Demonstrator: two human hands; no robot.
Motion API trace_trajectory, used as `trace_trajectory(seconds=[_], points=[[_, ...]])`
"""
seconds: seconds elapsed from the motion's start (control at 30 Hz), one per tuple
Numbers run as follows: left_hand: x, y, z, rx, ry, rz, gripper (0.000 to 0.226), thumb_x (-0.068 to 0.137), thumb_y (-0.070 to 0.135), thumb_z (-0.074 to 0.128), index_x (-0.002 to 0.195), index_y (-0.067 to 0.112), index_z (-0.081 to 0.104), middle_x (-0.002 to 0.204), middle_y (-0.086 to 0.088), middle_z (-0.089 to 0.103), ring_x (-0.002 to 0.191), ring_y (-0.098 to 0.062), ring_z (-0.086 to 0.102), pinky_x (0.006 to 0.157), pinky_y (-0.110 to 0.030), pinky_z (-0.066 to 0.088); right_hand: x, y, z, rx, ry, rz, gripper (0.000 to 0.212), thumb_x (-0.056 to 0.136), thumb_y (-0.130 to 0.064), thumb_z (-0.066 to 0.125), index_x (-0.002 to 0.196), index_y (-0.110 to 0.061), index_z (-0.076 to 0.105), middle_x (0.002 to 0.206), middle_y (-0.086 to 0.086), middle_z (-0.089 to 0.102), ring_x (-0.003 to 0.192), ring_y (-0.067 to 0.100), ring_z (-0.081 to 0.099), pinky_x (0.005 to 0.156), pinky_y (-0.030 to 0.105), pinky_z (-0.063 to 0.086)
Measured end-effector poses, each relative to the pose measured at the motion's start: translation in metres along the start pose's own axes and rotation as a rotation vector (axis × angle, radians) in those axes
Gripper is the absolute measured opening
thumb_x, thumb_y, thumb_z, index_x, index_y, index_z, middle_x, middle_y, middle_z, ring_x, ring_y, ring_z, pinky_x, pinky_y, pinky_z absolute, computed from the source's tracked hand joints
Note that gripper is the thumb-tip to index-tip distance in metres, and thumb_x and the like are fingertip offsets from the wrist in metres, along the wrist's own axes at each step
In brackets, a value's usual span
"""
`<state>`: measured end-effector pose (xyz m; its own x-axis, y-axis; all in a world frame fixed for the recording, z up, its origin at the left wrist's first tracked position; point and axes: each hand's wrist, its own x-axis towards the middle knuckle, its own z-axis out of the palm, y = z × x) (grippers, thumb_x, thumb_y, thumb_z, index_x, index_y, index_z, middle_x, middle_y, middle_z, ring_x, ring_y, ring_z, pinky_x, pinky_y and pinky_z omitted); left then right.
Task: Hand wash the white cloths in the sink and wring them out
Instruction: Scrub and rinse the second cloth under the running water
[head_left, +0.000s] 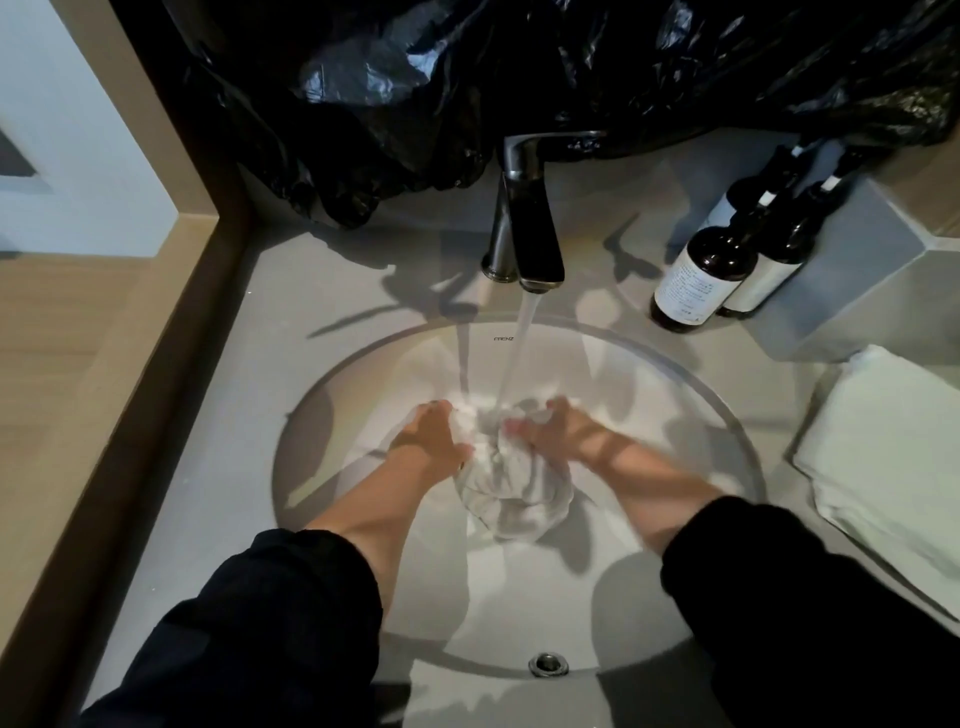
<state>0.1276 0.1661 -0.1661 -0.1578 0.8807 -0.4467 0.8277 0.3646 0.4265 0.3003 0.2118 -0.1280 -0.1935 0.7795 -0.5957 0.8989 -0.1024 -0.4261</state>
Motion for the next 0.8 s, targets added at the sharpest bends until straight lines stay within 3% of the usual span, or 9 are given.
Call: trace_trajectory(seconds=[0.07,0.13,0.23,0.33,0.47,0.6,0.67,0.73,0.8], points=[[0.003,-0.006,0.0,-0.008,-0.077,-0.01,0.065,0.086,0.044,0.062,0.139,0.016,0.037,0.137,-0.007,0.045,0.123,-0.027,0.048,0.096,-0.034,0.042,-0.004,0.005,0.029,-0.102,-0.018,0.038,0.074,0.079,-0.064,0.063,0.131,-0.015,0.042,0.123,0.006,0.053,0.115,0.026,0.054,0.092,0.03,0.043],[0.004,-0.008,-0.004,-0.021,-0.112,-0.012,0.066,0.086,0.046,0.062,0.139,0.014,0.038,0.138,-0.007,0.048,0.123,-0.027,0.048,0.094,-0.033,0.042,-0.005,0.01,0.037,-0.005,0.072,0.105,0.083,0.071,-0.061,0.073,0.129,-0.012,0.04,0.118,0.005,0.052,0.111,0.028,0.053,0.09,0.035,0.046],[0.0,-0.001,-0.019,-0.125,-0.074,-0.043,0.062,0.089,0.044,0.059,0.14,0.013,0.042,0.141,-0.007,0.047,0.126,-0.027,0.047,0.096,-0.031,0.04,-0.01,0.019,0.016,0.571,0.023,0.063,0.051,0.075,-0.025,0.081,0.112,0.002,0.058,0.106,0.021,0.066,0.089,0.029,0.061,0.078,0.044,0.052],[-0.008,0.003,-0.035,0.126,-0.051,-0.083,0.041,0.087,0.035,0.049,0.121,0.014,0.059,0.125,-0.008,0.059,0.11,-0.028,0.058,0.092,-0.032,0.047,-0.027,0.03,-0.018,0.88,-0.066,-0.012,0.025,0.079,-0.004,0.072,0.103,-0.003,0.067,0.094,0.014,0.07,0.078,0.023,0.068,0.074,0.033,0.056],[-0.017,-0.001,-0.053,0.35,-0.1,-0.157,0.023,0.082,0.014,0.044,0.096,0.009,0.062,0.102,-0.012,0.064,0.095,-0.03,0.063,0.085,-0.033,0.051,-0.036,0.02,-0.045,0.961,-0.036,-0.076,0.038,0.074,-0.035,0.076,0.099,-0.007,0.07,0.095,0.011,0.074,0.083,0.021,0.072,0.082,0.033,0.056],[-0.008,0.003,-0.06,-0.277,0.212,-0.018,0.034,0.1,0.027,0.038,0.101,0.007,0.066,0.1,-0.012,0.069,0.096,-0.03,0.063,0.088,-0.032,0.048,-0.025,-0.016,-0.034,1.0,-0.045,0.109,0.071,0.055,-0.078,0.067,0.091,-0.016,0.064,0.078,0.009,0.059,0.065,0.025,0.054,0.063,0.03,0.043],[-0.009,0.007,-0.062,-0.575,0.134,-0.061,0.047,0.103,0.035,0.03,0.107,0.004,0.066,0.099,-0.016,0.069,0.094,-0.029,0.064,0.091,-0.035,0.047,-0.021,-0.02,-0.029,1.284,-0.117,0.152,0.059,0.08,-0.069,0.053,0.093,-0.012,0.057,0.077,0.009,0.053,0.061,0.023,0.049,0.059,0.029,0.039],[-0.008,0.006,-0.061,-0.428,0.061,-0.099,0.057,0.103,0.045,0.02,0.124,0.009,0.058,0.12,-0.022,0.062,0.11,-0.033,0.058,0.101,-0.039,0.042,-0.018,-0.012,-0.028,1.303,-0.06,0.162,0.038,0.097,-0.048,0.044,0.104,-0.011,0.053,0.082,0.01,0.057,0.062,0.022,0.053,0.056,0.029,0.041],[-0.009,0.004,-0.056,-0.187,-0.027,-0.118,0.069,0.096,0.062,0.021,0.132,0.012,0.053,0.127,-0.021,0.059,0.108,-0.031,0.058,0.097,-0.039,0.043,-0.011,0.0,-0.017,1.034,0.089,0.138,0.029,0.099,-0.036,0.043,0.111,-0.012,0.054,0.09,0.007,0.059,0.07,0.018,0.054,0.058,0.029,0.04]])
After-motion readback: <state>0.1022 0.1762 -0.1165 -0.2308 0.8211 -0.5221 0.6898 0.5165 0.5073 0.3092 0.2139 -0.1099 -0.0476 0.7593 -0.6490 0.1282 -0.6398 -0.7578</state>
